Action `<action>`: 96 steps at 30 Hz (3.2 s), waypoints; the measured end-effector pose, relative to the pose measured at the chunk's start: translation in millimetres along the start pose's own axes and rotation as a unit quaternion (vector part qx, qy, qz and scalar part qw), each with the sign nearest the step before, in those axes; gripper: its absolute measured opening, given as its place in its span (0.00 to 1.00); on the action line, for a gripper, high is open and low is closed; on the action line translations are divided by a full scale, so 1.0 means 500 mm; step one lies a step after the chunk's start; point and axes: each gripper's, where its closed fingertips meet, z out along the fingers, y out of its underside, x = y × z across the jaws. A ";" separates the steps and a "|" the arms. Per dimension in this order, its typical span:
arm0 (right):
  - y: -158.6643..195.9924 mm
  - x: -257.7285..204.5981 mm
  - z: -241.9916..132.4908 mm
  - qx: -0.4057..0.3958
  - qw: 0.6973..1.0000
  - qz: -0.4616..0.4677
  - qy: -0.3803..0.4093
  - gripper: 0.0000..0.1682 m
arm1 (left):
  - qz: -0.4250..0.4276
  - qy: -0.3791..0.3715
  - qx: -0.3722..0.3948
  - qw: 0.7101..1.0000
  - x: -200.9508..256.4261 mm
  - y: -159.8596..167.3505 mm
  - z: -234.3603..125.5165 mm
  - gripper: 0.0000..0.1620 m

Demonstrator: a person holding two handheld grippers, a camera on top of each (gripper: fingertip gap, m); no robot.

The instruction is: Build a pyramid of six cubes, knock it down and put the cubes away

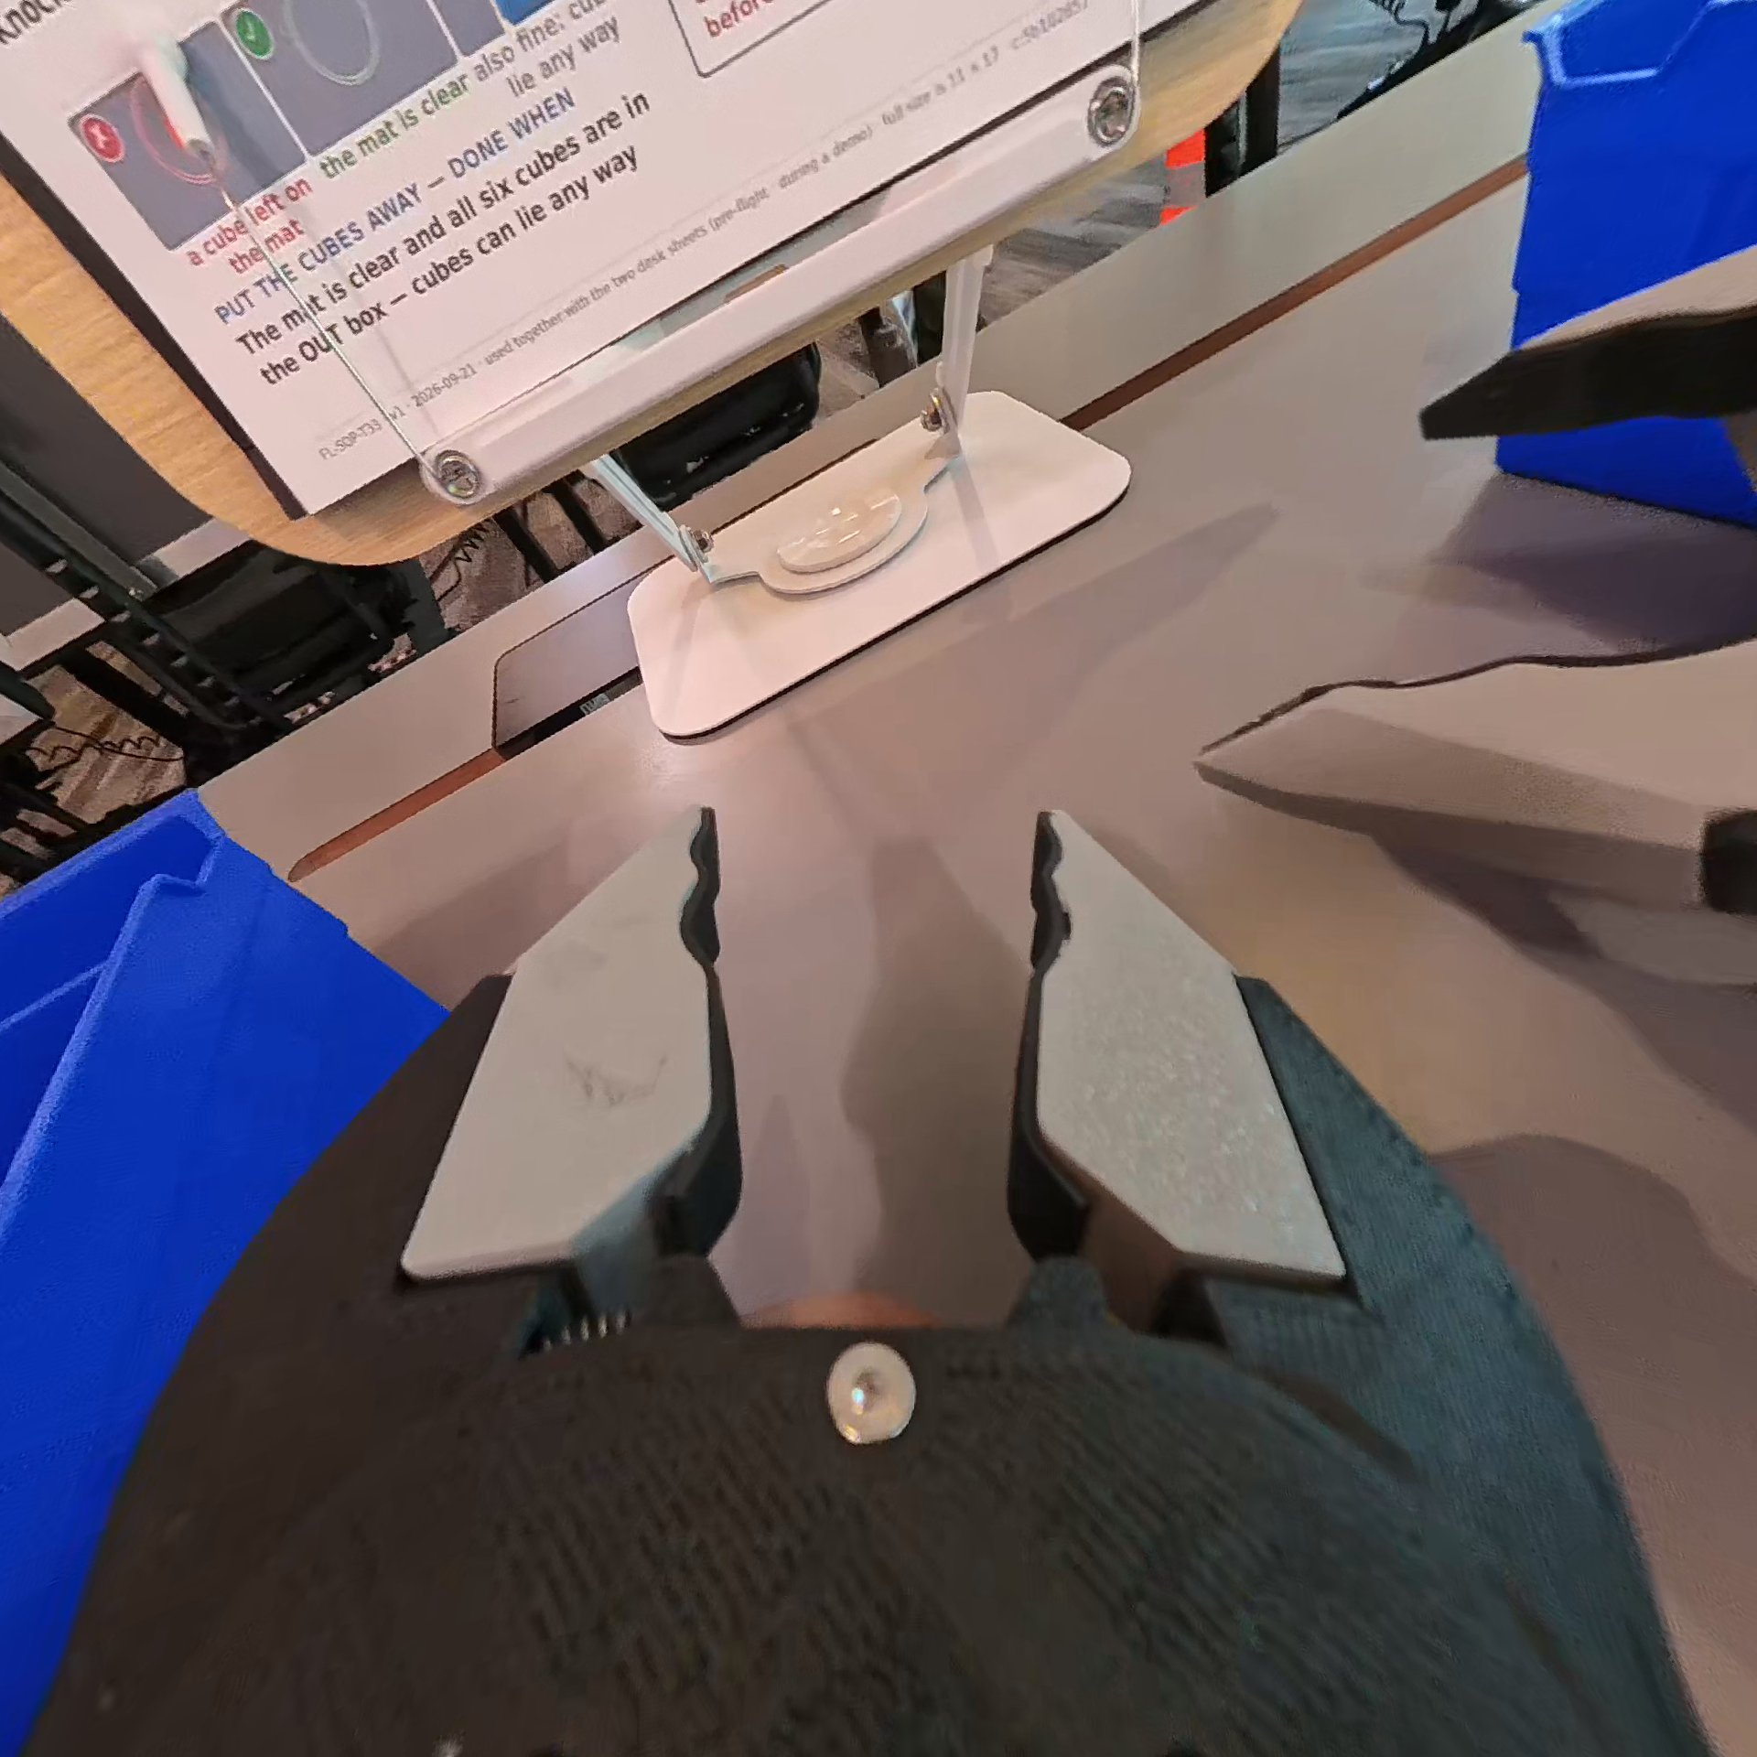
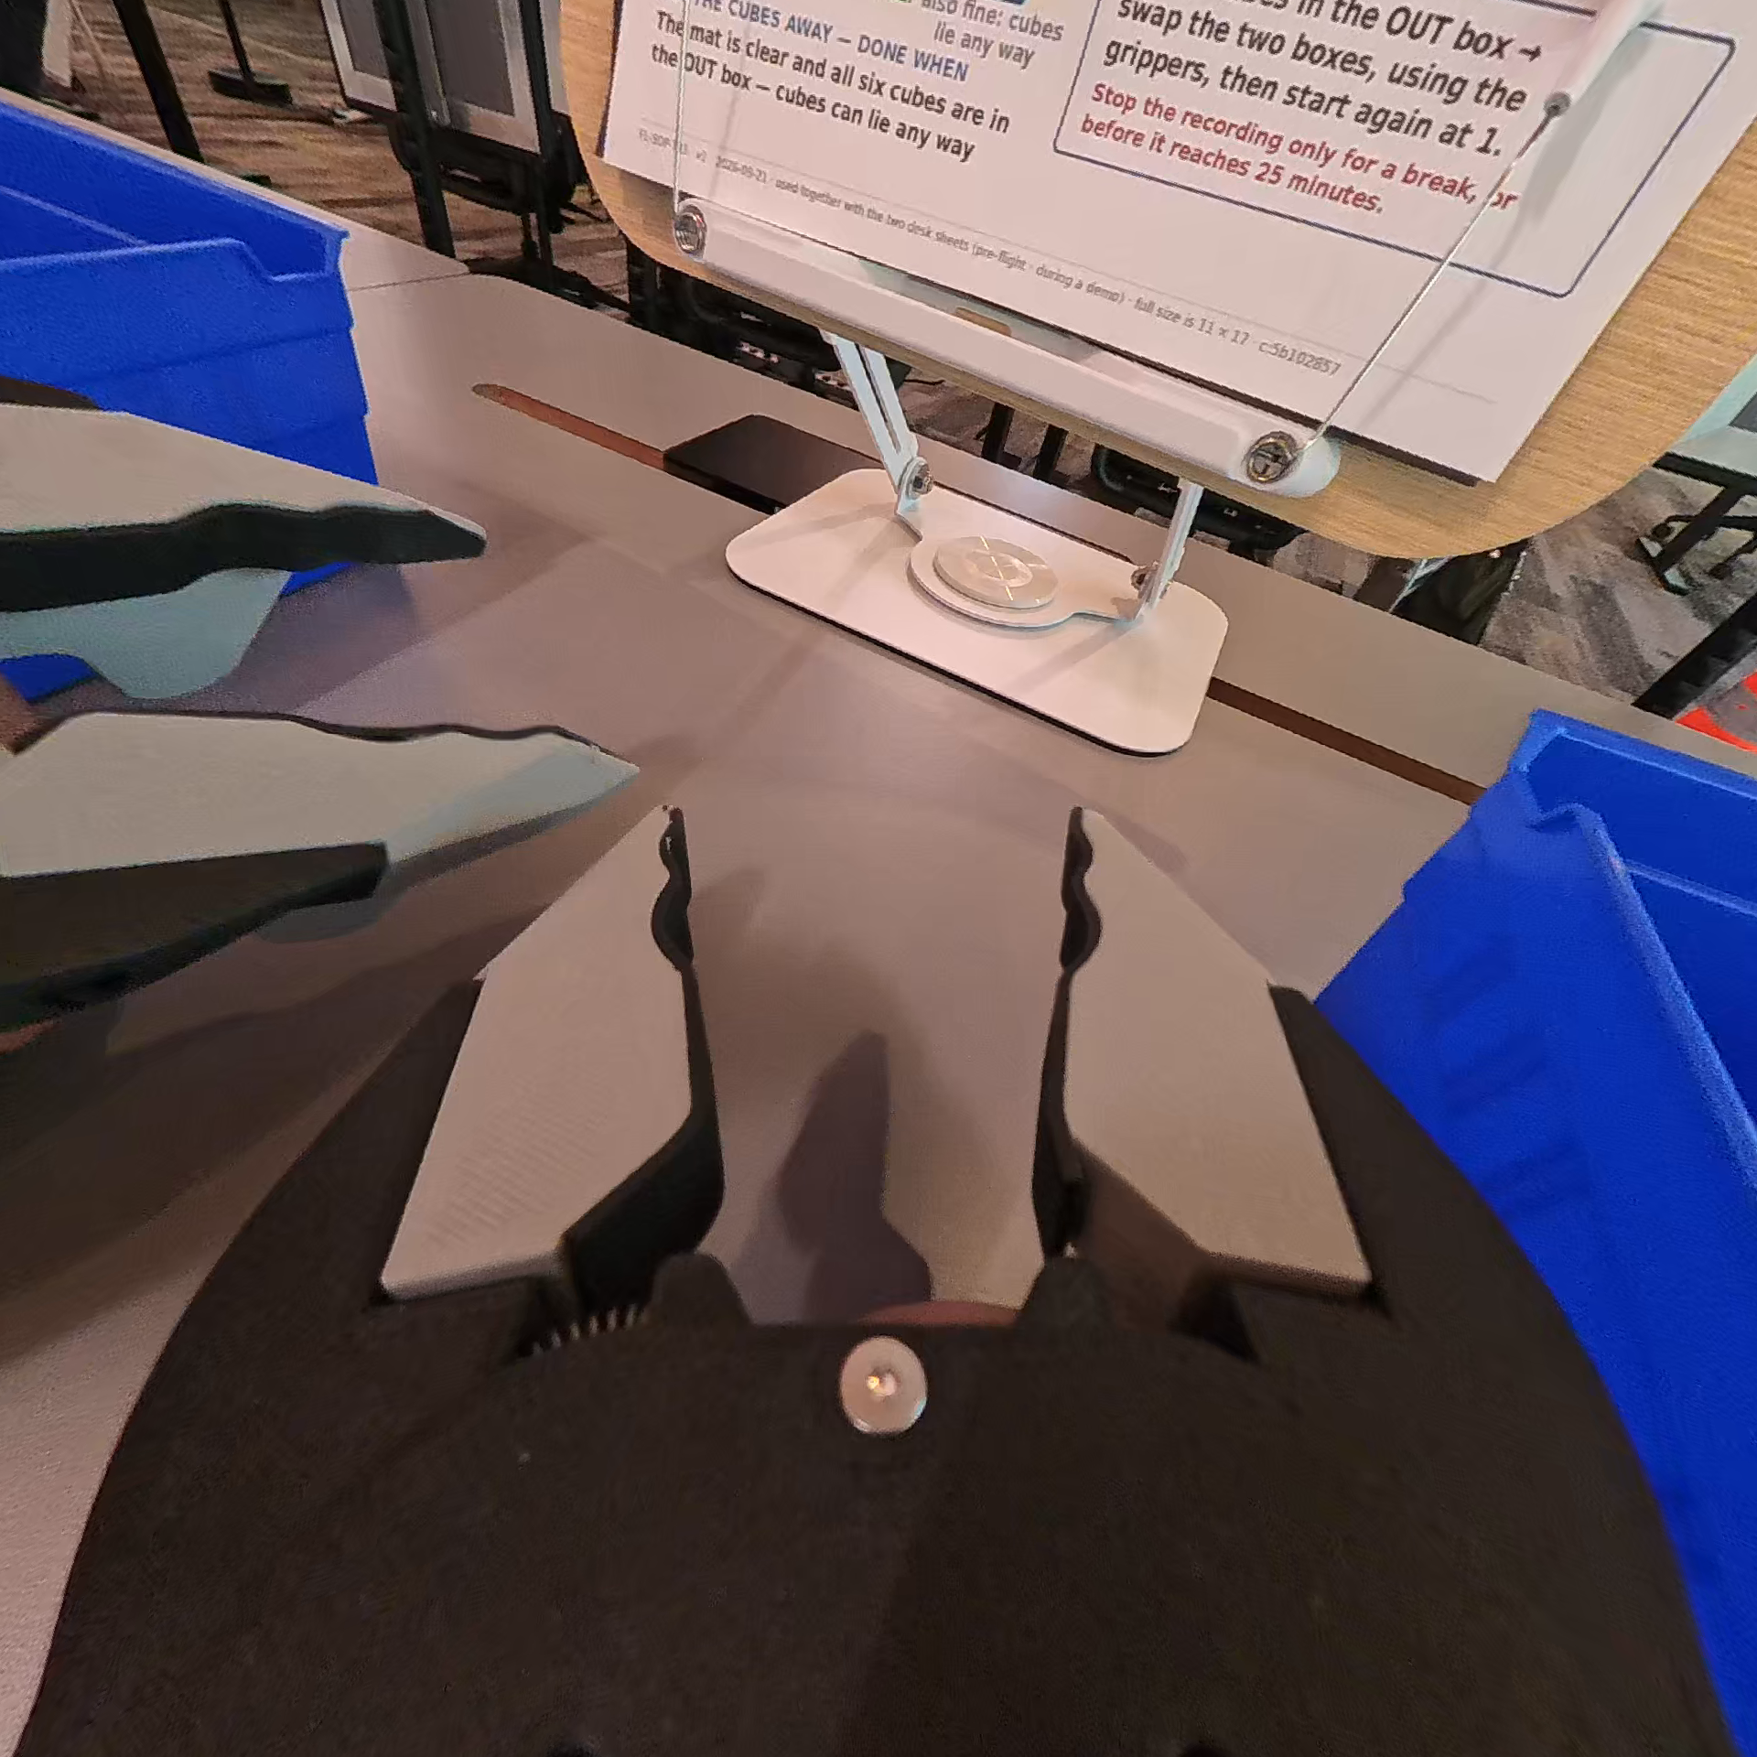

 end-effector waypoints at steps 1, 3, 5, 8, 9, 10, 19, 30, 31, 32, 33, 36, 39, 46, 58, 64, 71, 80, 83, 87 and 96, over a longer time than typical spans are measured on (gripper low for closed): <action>-0.001 -0.004 0.001 0.000 1.000 0.000 -0.004 0.45 | 0.003 0.003 -0.003 1.000 0.003 0.002 0.000 0.40; 0.000 -0.008 0.003 -0.003 1.000 0.000 -0.008 0.44 | 0.005 0.007 -0.009 1.000 0.005 0.006 0.000 0.40; 0.000 -0.011 0.004 -0.002 1.000 0.000 -0.010 0.44 | -0.003 0.009 -0.009 1.000 0.002 0.008 -0.002 0.40; 0.000 -0.016 0.008 -0.004 1.000 -0.004 -0.014 0.44 | -0.023 0.021 0.001 1.000 0.000 0.004 -0.007 0.37; 0.000 -0.018 0.010 -0.006 1.000 -0.007 -0.015 0.44 | -0.032 0.023 0.005 0.999 -0.002 0.002 -0.009 0.36; 0.001 -0.021 0.012 -0.008 1.000 -0.010 -0.016 0.44 | -0.040 0.027 0.007 0.999 -0.003 0.001 -0.009 0.35; -0.013 -0.048 0.039 0.003 0.999 -0.040 -0.031 0.40 | -0.033 0.051 0.023 0.998 0.003 -0.016 0.024 0.27; -0.014 -0.053 0.013 0.012 0.998 0.033 -0.055 0.33 | -0.046 0.104 0.053 0.992 0.055 -0.035 -0.018 0.03; -0.021 -0.052 0.003 0.028 0.997 0.043 -0.059 0.32 | -0.065 0.123 0.066 0.988 0.058 -0.041 -0.026 0.05; -0.028 -0.054 -0.008 0.043 0.996 0.048 -0.066 0.31 | -0.075 0.132 0.073 0.986 0.057 -0.045 -0.029 0.09; -0.033 -0.057 -0.019 0.058 0.995 0.048 -0.073 0.31 | -0.080 0.136 0.070 0.985 0.057 -0.043 -0.028 0.11; -0.043 -0.059 -0.037 0.083 0.993 0.037 -0.077 0.35 | -0.062 0.142 0.050 0.987 0.067 -0.035 -0.020 0.17; -0.037 -0.050 -0.031 0.072 0.995 0.041 -0.062 0.36 | -0.017 0.147 0.040 0.988 0.091 -0.031 -0.018 0.18; -0.029 -0.013 -0.028 0.063 0.996 0.049 -0.029 0.35 | 0.015 0.169 0.045 0.984 0.121 -0.036 -0.019 0.21; -0.016 -0.015 -0.012 0.033 0.995 0.078 -0.061 0.33 | 0.042 0.191 0.021 0.980 0.147 -0.025 -0.008 0.26; -0.019 -0.026 -0.009 0.034 0.996 0.059 -0.065 0.34 | 0.037 0.194 0.014 0.980 0.147 -0.022 -0.005 0.29; -0.017 -0.026 -0.006 0.029 0.995 0.067 -0.072 0.35 | 0.062 0.189 0.020 0.980 0.154 -0.023 -0.009 0.30; -0.017 -0.024 -0.005 0.028 0.994 0.076 -0.075 0.34 | 0.069 0.185 0.022 0.980 0.154 -0.023 -0.009 0.32; -0.016 -0.023 -0.004 0.026 0.993 0.082 -0.077 0.34 | 0.057 0.190 0.023 0.980 0.152 -0.025 -0.010 0.33; -0.014 -0.024 -0.002 0.022 0.993 0.085 -0.081 0.34 | 0.053 0.192 0.025 0.980 0.149 -0.025 -0.012 0.33; -0.009 -0.026 0.002 0.012 0.991 0.094 -0.091 0.34 | 0.050 0.187 0.022 0.981 0.143 -0.021 -0.013 0.40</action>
